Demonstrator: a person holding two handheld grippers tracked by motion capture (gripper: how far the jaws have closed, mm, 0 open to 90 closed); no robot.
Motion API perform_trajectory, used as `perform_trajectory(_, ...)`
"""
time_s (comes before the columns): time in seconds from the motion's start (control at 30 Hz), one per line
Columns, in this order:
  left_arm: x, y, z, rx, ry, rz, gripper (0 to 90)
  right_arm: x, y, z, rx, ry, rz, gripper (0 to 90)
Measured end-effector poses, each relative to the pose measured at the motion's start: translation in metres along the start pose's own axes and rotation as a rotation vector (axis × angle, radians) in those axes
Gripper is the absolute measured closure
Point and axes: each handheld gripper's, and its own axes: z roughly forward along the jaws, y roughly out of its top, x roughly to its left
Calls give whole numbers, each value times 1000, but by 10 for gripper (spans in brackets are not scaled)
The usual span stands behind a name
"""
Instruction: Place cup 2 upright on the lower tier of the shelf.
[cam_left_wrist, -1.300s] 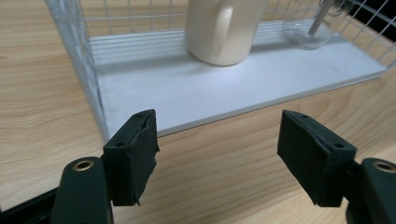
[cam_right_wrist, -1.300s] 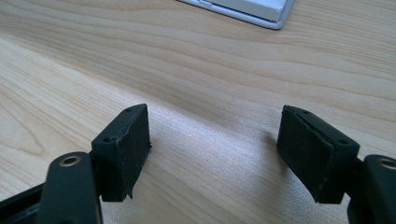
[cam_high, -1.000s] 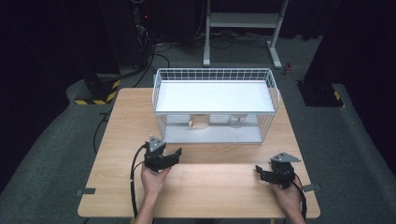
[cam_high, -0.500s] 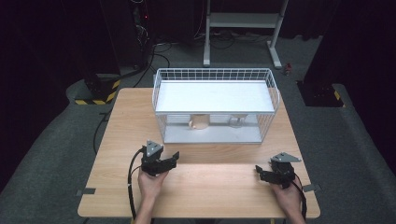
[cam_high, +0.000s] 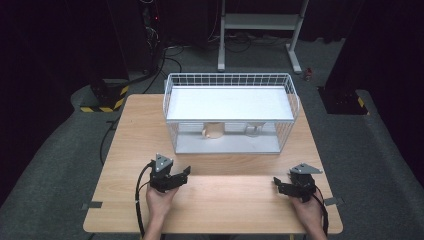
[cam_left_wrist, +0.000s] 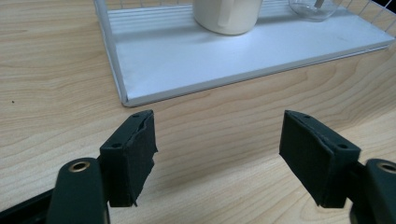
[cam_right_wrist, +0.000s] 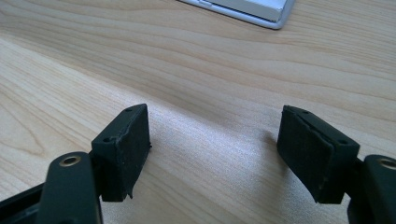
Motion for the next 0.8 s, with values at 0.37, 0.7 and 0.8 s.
perform_trajectory(0.37,6,-10,-4,4,13,-12,267,0,0,0,0,0,0,255)
perform_trajectory(0.7,10,-22,-4,47,56,1,267,0,0,0,0,0,-1,255)
perform_trajectory(0.8,12,-25,-4,57,76,10,267,0,0,0,0,1,-1,255)
